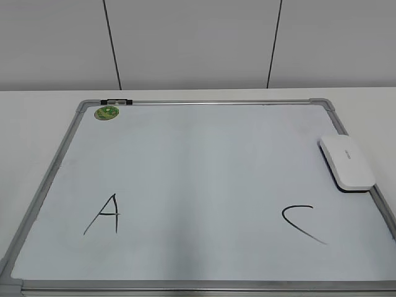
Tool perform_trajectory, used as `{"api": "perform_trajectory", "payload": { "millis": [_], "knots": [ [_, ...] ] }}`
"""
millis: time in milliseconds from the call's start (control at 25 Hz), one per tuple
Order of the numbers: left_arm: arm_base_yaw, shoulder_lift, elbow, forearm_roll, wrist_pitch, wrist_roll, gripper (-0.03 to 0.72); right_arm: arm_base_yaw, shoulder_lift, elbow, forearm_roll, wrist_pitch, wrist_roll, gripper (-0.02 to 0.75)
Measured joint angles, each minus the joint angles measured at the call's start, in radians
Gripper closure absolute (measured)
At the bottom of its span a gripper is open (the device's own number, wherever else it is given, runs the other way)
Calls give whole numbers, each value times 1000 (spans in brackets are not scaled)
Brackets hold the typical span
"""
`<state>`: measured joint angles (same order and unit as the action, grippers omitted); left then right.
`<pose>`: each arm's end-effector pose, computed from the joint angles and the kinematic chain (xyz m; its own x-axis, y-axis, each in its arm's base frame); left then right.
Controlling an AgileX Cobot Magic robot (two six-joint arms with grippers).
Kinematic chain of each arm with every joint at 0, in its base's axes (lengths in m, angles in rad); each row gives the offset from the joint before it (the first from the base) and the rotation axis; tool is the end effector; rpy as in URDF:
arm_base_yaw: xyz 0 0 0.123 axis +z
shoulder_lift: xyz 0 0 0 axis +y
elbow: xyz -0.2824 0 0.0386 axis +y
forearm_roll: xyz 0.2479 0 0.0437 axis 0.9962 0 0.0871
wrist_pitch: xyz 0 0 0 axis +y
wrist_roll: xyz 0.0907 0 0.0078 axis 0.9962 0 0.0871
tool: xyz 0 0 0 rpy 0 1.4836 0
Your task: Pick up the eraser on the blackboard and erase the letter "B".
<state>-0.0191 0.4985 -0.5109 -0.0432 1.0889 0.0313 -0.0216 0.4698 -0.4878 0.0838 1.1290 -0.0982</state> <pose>0.0676 -0.0048 0.2626 -0.8348 0.0272 -0.5499 0.0495 0.9984 -0.0258 0.0601 0.0056 0.2559 -0.8504 -0.0437 -0.5243 -0.0710 0.9970 0.0320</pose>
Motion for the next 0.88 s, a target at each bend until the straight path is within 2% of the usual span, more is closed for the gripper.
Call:
{"api": "perform_trajectory", "payload": {
  "millis": [480,680,880],
  "knots": [
    [0,-384,0,2,4,0,193,0,-349,0,0,2,0,150],
    [0,-470,0,2,6,0,194,0,-468,0,0,8,0,150],
    [0,-489,0,2,8,0,194,0,-485,0,0,8,0,151]
  ]
}}
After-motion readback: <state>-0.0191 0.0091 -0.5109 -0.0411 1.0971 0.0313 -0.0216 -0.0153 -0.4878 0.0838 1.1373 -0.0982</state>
